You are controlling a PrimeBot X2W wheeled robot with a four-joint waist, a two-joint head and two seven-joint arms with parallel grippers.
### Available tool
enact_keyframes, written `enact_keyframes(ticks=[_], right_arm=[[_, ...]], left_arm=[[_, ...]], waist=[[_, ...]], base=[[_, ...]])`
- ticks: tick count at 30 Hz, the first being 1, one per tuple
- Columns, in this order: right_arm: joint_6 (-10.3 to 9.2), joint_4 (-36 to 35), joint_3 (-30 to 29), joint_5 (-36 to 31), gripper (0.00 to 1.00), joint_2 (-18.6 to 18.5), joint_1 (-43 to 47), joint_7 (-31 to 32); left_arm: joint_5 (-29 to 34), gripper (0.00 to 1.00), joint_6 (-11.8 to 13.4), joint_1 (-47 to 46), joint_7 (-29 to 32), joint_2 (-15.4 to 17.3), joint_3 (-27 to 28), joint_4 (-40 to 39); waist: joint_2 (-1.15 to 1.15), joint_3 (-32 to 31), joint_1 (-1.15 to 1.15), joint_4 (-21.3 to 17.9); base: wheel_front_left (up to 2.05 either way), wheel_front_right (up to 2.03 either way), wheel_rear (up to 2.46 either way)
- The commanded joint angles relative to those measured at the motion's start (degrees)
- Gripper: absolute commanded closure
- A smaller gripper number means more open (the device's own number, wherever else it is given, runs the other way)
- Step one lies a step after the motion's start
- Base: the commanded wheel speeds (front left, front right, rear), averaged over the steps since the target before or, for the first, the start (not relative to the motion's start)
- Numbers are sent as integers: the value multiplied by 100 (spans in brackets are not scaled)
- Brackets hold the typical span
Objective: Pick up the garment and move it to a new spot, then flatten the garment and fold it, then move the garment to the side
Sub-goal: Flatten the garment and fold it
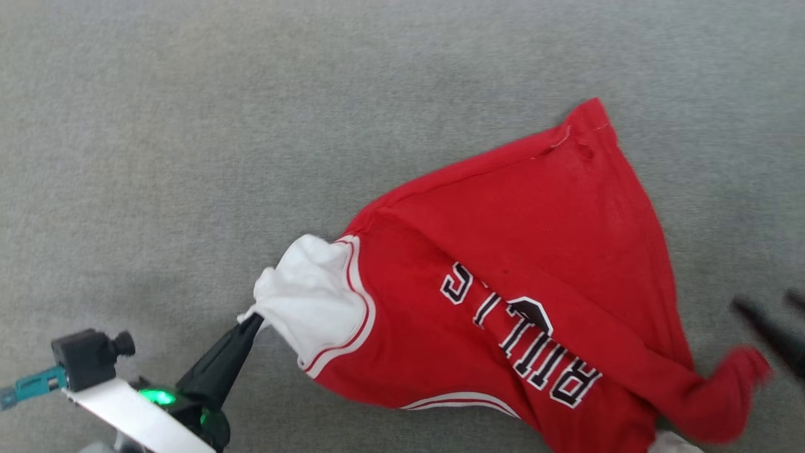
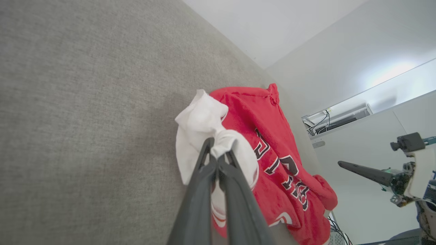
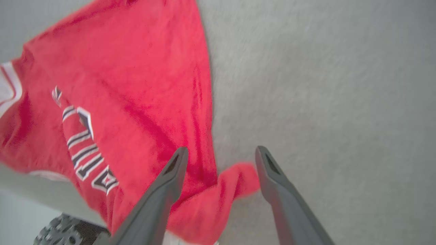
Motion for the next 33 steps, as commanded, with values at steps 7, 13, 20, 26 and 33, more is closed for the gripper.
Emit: enact_keyframes(ticks=[7,13,20,26,33], right_arm=[[0,843,385,-763,0,-343,-1889,-236],[0,2316,1327,-1252,0,-398,-3120,-580],[0,3634,1994,-1483,0,-466,-3729,-732],[-1,4139,2274,-1388,64,-569,-3609,-629],[-1,4060,2094,-1026,100,-364,-3904,-1316]], left_arm=[[54,100,11,-468,-2,-167,-151,-115],[37,100,11,-781,-2,-293,-399,-8],[-7,100,11,-1082,-2,-374,-637,71],[-29,100,11,-1186,-2,-355,-707,121],[288,100,11,-1354,-2,-265,-537,265]], waist=[[0,390,0,400],[0,628,0,648],[0,769,0,874],[0,760,0,867],[0,602,0,625]], base=[[0,0,0],[0,0,0],[0,0,0],[0,0,0],[0,0,0]])
